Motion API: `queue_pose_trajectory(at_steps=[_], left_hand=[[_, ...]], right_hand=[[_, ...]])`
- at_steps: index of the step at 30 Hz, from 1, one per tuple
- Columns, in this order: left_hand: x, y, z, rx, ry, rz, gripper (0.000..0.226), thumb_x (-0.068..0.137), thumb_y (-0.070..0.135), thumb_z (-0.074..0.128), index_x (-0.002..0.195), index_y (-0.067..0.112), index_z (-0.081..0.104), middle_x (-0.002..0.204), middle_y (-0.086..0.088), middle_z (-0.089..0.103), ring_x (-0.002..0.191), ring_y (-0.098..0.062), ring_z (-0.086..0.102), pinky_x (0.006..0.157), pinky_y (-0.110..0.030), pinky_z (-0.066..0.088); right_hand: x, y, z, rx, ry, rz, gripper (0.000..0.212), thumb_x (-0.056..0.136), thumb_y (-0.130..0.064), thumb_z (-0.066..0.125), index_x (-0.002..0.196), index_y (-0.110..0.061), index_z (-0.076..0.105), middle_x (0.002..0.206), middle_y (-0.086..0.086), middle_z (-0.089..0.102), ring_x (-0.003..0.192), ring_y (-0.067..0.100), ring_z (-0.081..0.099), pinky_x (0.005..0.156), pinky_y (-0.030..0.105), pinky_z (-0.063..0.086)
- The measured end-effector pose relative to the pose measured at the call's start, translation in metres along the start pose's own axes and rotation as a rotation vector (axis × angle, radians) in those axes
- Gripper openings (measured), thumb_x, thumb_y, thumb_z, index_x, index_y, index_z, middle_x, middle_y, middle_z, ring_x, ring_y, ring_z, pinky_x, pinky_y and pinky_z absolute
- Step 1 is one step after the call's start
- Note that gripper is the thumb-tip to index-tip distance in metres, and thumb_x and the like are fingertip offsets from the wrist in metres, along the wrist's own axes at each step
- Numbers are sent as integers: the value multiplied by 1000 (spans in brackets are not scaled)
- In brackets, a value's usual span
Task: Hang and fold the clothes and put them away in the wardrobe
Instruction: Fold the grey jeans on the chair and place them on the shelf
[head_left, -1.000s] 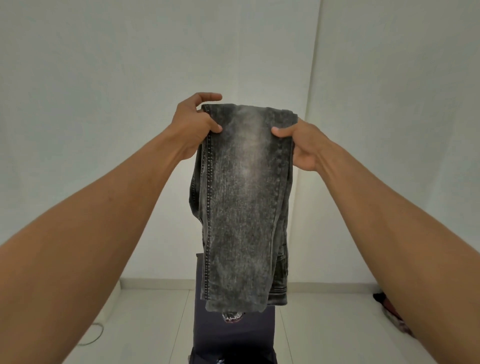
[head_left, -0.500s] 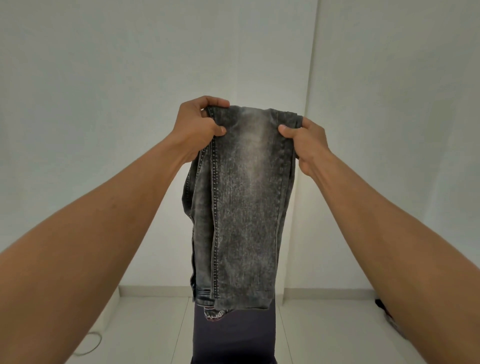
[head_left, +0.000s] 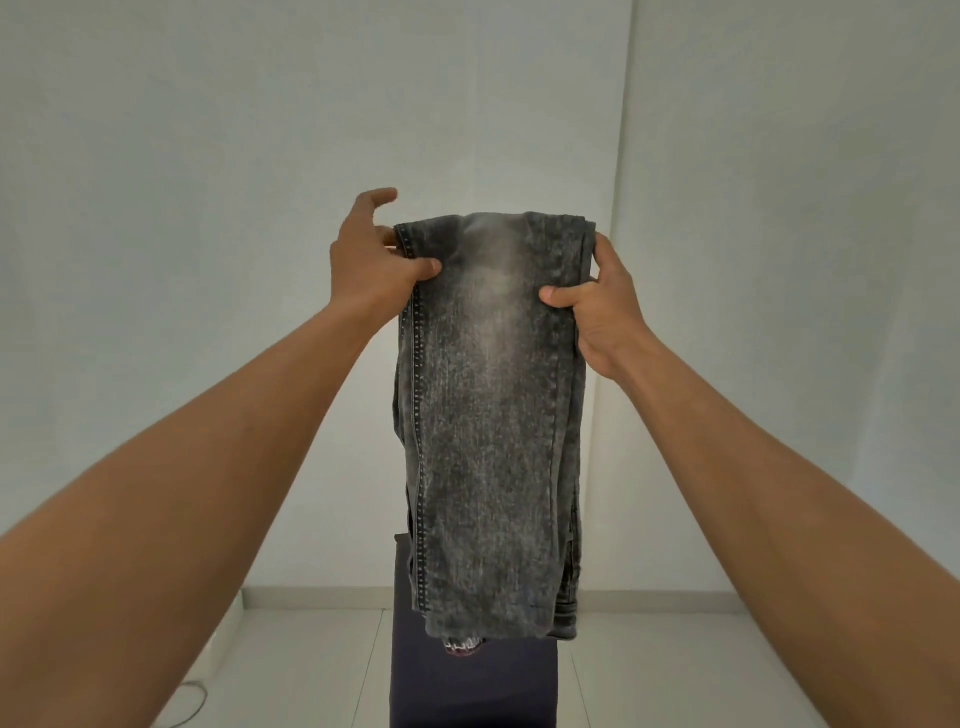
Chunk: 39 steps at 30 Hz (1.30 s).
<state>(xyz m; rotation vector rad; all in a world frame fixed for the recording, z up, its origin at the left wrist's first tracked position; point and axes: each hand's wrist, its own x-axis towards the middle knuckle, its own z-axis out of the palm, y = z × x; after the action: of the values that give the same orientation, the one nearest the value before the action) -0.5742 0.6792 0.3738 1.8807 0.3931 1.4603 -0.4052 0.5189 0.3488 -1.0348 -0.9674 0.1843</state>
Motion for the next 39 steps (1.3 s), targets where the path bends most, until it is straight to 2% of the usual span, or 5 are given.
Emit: queue_pose_trajectory(at_steps=[7, 10, 18, 26, 39], left_hand=[[-39, -77, 4, -279, -567, -659, 146, 39, 54, 97, 158, 34, 15, 166, -1, 16, 151, -28, 17, 119, -54, 21], [-55, -104, 14, -383, -748, -732, 120, 43, 58, 96, 147, 43, 40, 163, 4, 25, 150, -29, 20, 119, -58, 21], [-59, -79, 38, -349, -579, -594, 40, 83, 2, 74, 122, -1, 65, 118, -14, 72, 108, -29, 70, 100, -44, 53], [-68, -65, 34, -463, -492, -557, 26, 90, 4, 68, 116, 7, 65, 105, -10, 76, 97, -28, 72, 85, -41, 57], [-94, -94, 24, -346, -454, -501, 38, 85, 10, 77, 122, 9, 65, 111, -6, 75, 100, -21, 73, 92, -39, 57]], right_hand=[[-3, -9, -2, 133, -37, 50, 69, 80, 25, 60, 131, -22, 59, 105, 8, 73, 88, 22, 73, 75, 42, 61], [-2, -13, -3, 152, -48, 62, 68, 80, 24, 59, 133, -19, 59, 110, 10, 71, 92, 25, 72, 76, 43, 61], [-11, -8, -20, 91, -13, 92, 69, 78, 26, 59, 132, -18, 59, 107, 11, 72, 90, 26, 72, 80, 48, 61], [-35, 5, -35, 32, 83, 153, 83, 74, 5, 82, 141, -12, 35, 127, 17, 62, 107, 32, 69, 88, 52, 59], [-109, 97, -31, -2, 83, 470, 40, 83, -4, 76, 123, -3, 69, 116, 12, 75, 107, 31, 71, 96, 51, 56]])
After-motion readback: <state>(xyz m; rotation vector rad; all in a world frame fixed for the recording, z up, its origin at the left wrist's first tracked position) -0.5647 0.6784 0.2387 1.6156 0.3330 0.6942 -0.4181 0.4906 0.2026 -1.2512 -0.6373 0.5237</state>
